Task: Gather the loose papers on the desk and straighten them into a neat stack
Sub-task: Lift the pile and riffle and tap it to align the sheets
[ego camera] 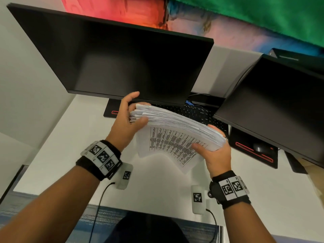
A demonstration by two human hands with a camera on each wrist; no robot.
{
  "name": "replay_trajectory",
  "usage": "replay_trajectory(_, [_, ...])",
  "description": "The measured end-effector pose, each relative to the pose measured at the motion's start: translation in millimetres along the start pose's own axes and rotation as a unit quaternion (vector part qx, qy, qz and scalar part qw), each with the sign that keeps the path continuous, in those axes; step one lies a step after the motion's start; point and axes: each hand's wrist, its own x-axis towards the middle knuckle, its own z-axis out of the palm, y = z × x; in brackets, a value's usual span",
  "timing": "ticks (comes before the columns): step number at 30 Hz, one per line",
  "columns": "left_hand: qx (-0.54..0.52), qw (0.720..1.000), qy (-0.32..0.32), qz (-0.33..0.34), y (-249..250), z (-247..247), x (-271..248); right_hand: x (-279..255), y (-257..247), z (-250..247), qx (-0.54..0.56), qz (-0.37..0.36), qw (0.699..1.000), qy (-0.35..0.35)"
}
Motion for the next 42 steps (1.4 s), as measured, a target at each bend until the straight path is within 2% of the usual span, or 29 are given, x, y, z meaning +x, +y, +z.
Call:
replay_trajectory(2, [0.018, 0.997, -0.058, -0.044, -10, -14, -2, 2, -1, -1, -0.009, 0.011, 1.0, -0.008])
replay_trajectory(3, [0.047, 0.996, -0.059, -0.056, -14, -14, -2, 3, 0, -1, -0.011, 0.021, 1.0, -0.008])
replay_trajectory(6, [0.134, 0.991, -0.003, -0.023, -17, -3, -1, 5, -2, 5, 0.01, 0.03, 0.999, 0.009])
replay_trajectory(9, [0.064, 0.998, 0.007, -0.018, -15, 0, 1, 3, -3, 3, 0.038, 0.013, 0.998, 0.042])
replay_trajectory(14, [-0.054, 0.993, -0.095, -0.041, -25, -4, -2, -3, -4, 2, -0.002, -0.031, 1.0, 0.004])
replay_trajectory(21, [-0.037, 0.993, -0.104, -0.047, -21, 1, 5, 8, -5, 5, -0.026, -0.032, 0.999, 0.011])
replay_trajectory(24, [-0.046, 0.995, -0.086, -0.033, -20, 6, 4, 12, -6, 7, -0.017, -0.031, 0.999, 0.015])
replay_trajectory(29, [-0.056, 0.996, 0.069, 0.023, -8, 21, 1, 12, -14, 10, 0.015, -0.032, 0.999, 0.029])
replay_trajectory(35, [0.018, 0.988, 0.139, 0.061, -7, 33, 4, 13, -20, 20, 0.063, -0.054, 0.991, 0.101])
replay_trajectory(38, [0.031, 0.989, 0.13, 0.06, -3, 33, 4, 13, -24, 25, 0.067, -0.073, 0.987, 0.126])
replay_trajectory(42, [0.007, 0.999, 0.031, -0.003, -12, 16, 9, 14, -18, 16, 0.074, -0.064, 0.993, 0.07])
